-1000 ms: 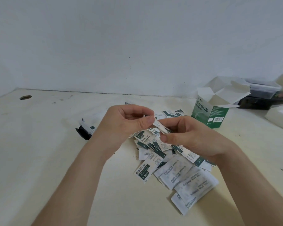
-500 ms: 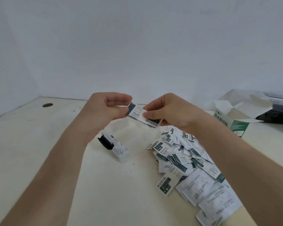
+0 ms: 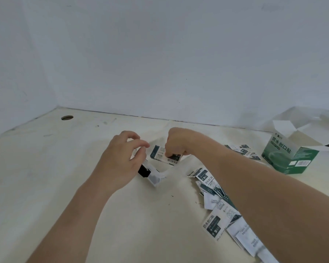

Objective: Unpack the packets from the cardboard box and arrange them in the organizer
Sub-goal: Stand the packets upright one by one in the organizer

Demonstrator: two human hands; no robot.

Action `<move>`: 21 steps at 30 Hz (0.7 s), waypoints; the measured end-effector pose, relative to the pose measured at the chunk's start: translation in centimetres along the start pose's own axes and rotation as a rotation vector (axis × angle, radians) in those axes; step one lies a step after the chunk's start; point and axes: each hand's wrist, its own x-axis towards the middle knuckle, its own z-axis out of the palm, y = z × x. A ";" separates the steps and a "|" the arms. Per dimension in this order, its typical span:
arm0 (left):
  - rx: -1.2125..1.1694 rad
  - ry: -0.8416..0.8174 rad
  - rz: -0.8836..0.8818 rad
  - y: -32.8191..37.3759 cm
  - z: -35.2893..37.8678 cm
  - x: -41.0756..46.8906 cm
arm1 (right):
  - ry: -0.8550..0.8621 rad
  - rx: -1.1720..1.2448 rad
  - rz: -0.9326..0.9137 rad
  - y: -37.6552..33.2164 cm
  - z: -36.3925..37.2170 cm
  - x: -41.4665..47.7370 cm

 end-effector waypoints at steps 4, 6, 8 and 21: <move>-0.040 0.011 -0.005 0.3 0.4 -0.2 | -0.060 0.016 0.029 0.2 -0.3 -0.1; -0.083 0.019 -0.033 -0.2 0.4 0.1 | -0.073 0.129 0.034 -0.1 -0.6 0.5; -0.084 0.025 -0.044 -0.1 0.5 0.2 | -0.104 0.200 0.034 -0.3 -0.5 0.6; -0.044 0.063 -0.047 -0.2 0.9 0.1 | -0.167 0.035 -0.020 -2.5 1.6 0.3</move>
